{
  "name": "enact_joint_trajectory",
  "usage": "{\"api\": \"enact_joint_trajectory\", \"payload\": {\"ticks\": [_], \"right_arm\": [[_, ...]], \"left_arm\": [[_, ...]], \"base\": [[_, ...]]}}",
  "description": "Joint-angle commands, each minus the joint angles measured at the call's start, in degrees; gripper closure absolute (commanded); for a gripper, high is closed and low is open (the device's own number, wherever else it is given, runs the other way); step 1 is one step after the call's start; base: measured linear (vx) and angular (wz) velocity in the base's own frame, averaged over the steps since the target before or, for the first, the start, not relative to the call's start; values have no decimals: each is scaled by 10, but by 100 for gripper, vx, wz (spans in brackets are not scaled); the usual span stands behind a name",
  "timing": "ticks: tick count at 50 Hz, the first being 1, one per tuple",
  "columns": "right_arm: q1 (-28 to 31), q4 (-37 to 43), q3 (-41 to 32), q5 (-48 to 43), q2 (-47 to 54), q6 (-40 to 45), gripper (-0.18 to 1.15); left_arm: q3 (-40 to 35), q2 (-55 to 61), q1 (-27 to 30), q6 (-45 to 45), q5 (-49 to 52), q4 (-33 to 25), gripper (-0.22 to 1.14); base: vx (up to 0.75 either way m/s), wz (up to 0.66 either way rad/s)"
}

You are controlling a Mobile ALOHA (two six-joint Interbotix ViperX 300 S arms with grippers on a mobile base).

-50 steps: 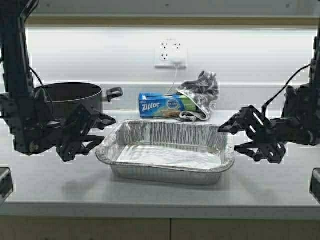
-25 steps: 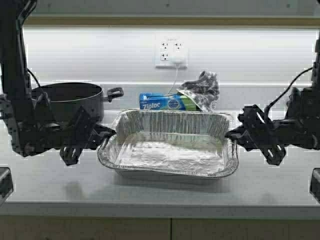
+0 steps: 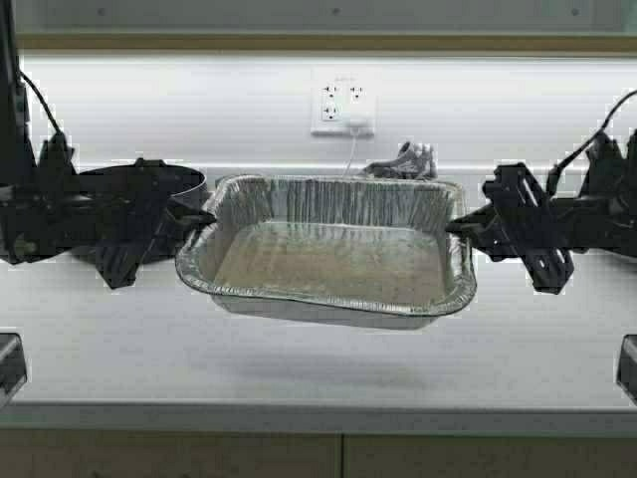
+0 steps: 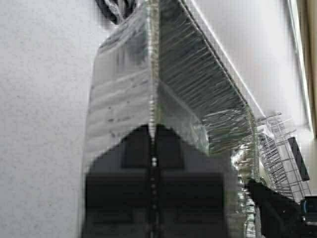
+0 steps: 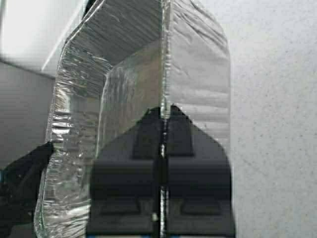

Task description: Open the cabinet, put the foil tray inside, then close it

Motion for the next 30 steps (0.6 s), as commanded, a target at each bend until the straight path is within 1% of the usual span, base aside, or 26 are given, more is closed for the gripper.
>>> {"api": "enact_joint_trajectory", "payload": {"ticks": [1, 12, 18, 30], "right_arm": [[6, -15, 30, -7, -59, 2, 90], [6, -42, 89, -4, -147, 32, 90], [6, -48, 117, 14, -210, 61, 89], [6, -69, 120, 91, -313, 101, 90]], "left_arm": [[38, -74, -7, -1, -6, 7, 89], [113, -162, -7, -1, -4, 9, 89], [138, -207, -7, -4, -3, 23, 89], [155, -311, -7, -35, 38, 30, 89]], "base": [[0, 0], [0, 0], [-1, 1], [-1, 2]]}}
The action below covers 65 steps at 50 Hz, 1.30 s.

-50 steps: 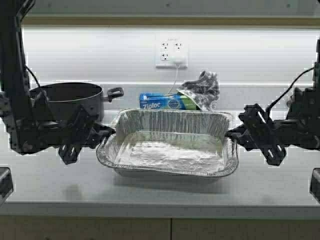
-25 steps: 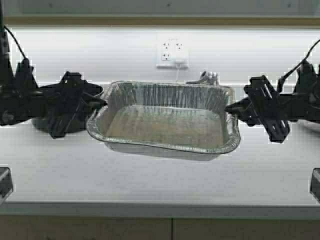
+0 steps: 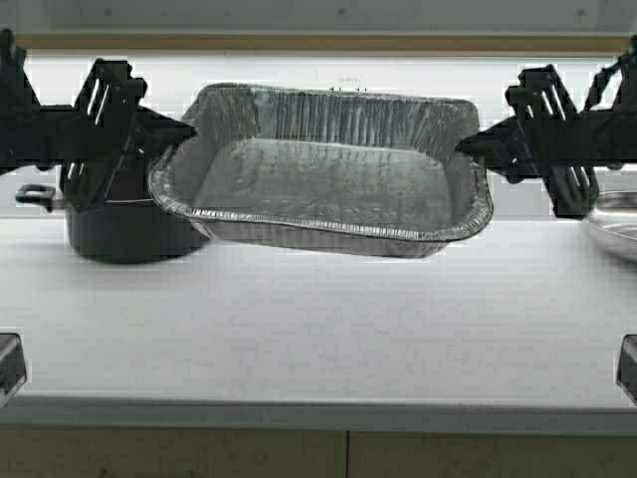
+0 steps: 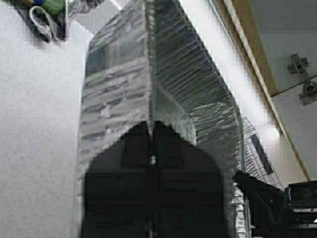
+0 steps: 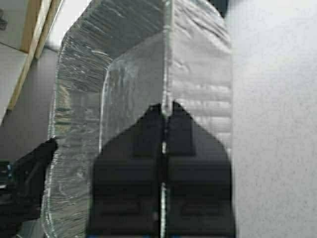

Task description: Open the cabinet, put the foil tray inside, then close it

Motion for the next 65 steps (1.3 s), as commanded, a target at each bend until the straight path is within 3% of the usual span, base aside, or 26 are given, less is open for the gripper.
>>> {"api": "enact_joint_trajectory", "payload": {"ticks": [1, 25, 42, 65], "right_arm": [[9, -20, -6, 27, -57, 22, 90], [9, -62, -35, 55, -189, 156, 90], [-4, -115, -132, 109, -239, 263, 90], [-32, -175, -297, 120, -187, 473, 90]], "left_arm": [[-1, -68, -7, -20, 21, 11, 89], [-40, -208, -7, -132, 132, 29, 89], [-127, -246, -6, -218, 216, 56, 89], [-307, -219, -7, -327, 334, 85, 89]], "base": [[-1, 1], [-1, 1], [0, 0], [0, 0]]}}
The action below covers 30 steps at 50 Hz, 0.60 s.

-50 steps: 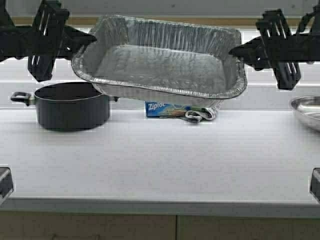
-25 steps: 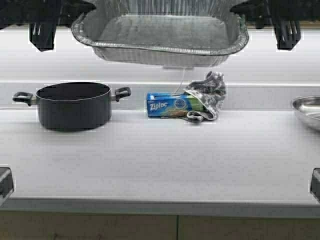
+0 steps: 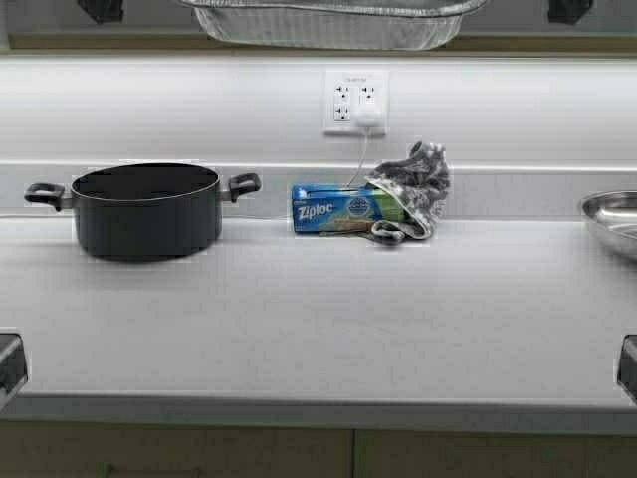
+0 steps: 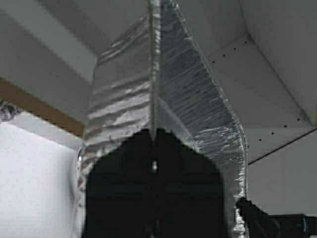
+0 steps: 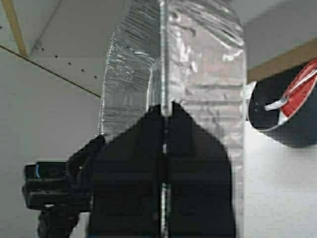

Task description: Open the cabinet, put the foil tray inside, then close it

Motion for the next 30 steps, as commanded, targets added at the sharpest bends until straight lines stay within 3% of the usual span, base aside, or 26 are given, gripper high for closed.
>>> {"api": "enact_joint_trajectory", "payload": {"ticks": [1, 13, 30], "right_arm": [[3, -8, -61, 1, 16, 69, 90], [-7, -15, -178, 5, 77, 127, 90], [-20, -16, -288, 22, 169, 198, 90]], "left_arm": [[-69, 8, -8, -25, 32, 11, 89], [-175, 63, -8, -57, 87, 17, 89], [-294, 178, -8, -96, 106, 11, 89]], "base": [[0, 0], [0, 0], [2, 1]]}}
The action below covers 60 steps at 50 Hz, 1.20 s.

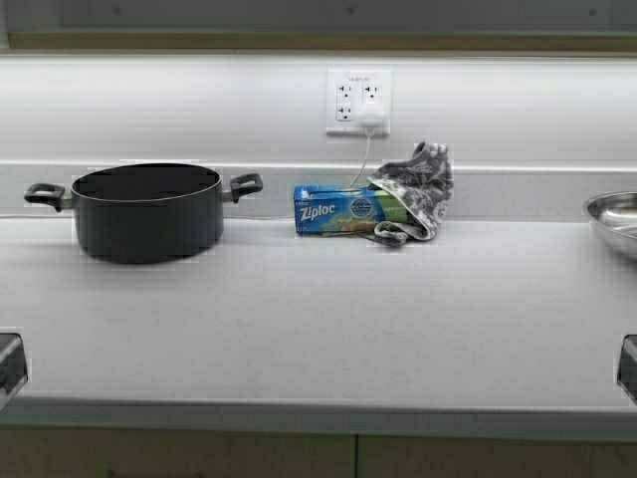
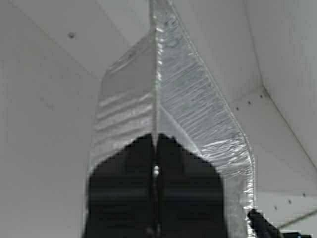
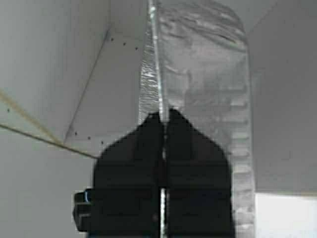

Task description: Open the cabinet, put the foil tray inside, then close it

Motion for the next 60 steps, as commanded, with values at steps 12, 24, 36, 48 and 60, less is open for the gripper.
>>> {"api": "enact_joint_trajectory", "payload": {"ticks": [12, 24, 36, 48, 60], "right_arm": [[1, 0, -65, 59, 45, 12, 90], [1, -13, -126, 105, 76, 19, 90], [1, -26, -172, 118, 112, 55, 90], [-1, -33, -172, 116, 116, 50, 88], [-6, -20, -173, 112, 113, 41, 15]], "left_arm": [[-86, 62, 3, -33, 27, -7, 89], [-127, 82, 3, -47, 68, -9, 89], [-150, 84, 3, -59, 132, -11, 89], [-136, 90, 3, -61, 120, -33, 88], [-133, 89, 4, -44, 119, -53, 30]], "base": [[5, 2], [5, 1], [4, -1], [4, 0], [2, 0]]}}
